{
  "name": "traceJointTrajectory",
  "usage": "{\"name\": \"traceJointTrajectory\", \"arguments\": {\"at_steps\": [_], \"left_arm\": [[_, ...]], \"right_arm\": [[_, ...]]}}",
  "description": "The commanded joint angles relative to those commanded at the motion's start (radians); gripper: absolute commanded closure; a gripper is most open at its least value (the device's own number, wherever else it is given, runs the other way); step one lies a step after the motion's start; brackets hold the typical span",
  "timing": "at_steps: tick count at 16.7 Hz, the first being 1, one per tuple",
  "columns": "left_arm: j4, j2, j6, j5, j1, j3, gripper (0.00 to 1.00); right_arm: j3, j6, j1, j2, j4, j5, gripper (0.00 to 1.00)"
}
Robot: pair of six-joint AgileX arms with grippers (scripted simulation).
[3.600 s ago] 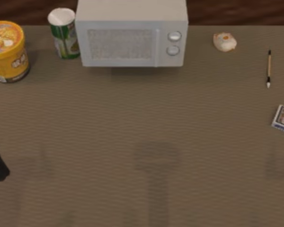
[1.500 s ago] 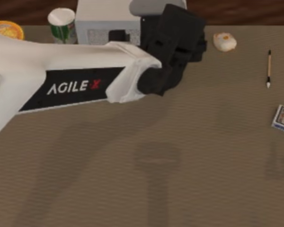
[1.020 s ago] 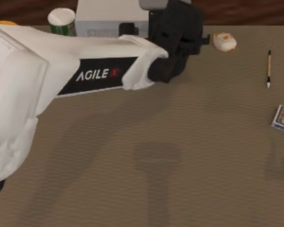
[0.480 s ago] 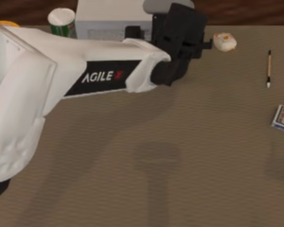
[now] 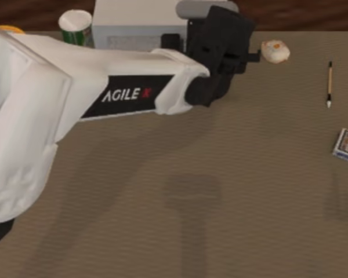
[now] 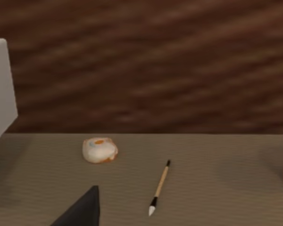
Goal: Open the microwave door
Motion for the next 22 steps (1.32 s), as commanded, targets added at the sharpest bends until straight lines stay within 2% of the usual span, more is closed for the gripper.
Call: {"name": "traceJointTrajectory", "arguments": {"at_steps": [2,3,10,11,14,18,22], "left_arm": [[0.0,0.0,0.0,0.0,0.0,0.0,0.98],[0.0,0.0,0.0,0.0,0.0,0.0,1.0],[0.0,0.0,0.0,0.0,0.0,0.0,1.0],[-0.002,-0.02,-0.002,0.005,-0.06,-0.041,1.0],[-0.037,-0.008,-0.012,0.015,-0.058,-0.007,1.0],[-0.232,0.053,-0.057,0.061,-0.045,0.151,1.0],[-0.566,0.131,-0.124,0.135,-0.021,0.375,1.0]], "right_arm": [[0.0,0.0,0.0,0.0,0.0,0.0,0.0],[0.0,0.0,0.0,0.0,0.0,0.0,0.0],[0.0,0.0,0.0,0.0,0.0,0.0,0.0],[0.0,0.0,0.0,0.0,0.0,0.0,0.0],[0.0,0.0,0.0,0.0,0.0,0.0,0.0],[0.0,0.0,0.0,0.0,0.0,0.0,0.0],[0.0,0.0,0.0,0.0,0.0,0.0,0.0]]}}
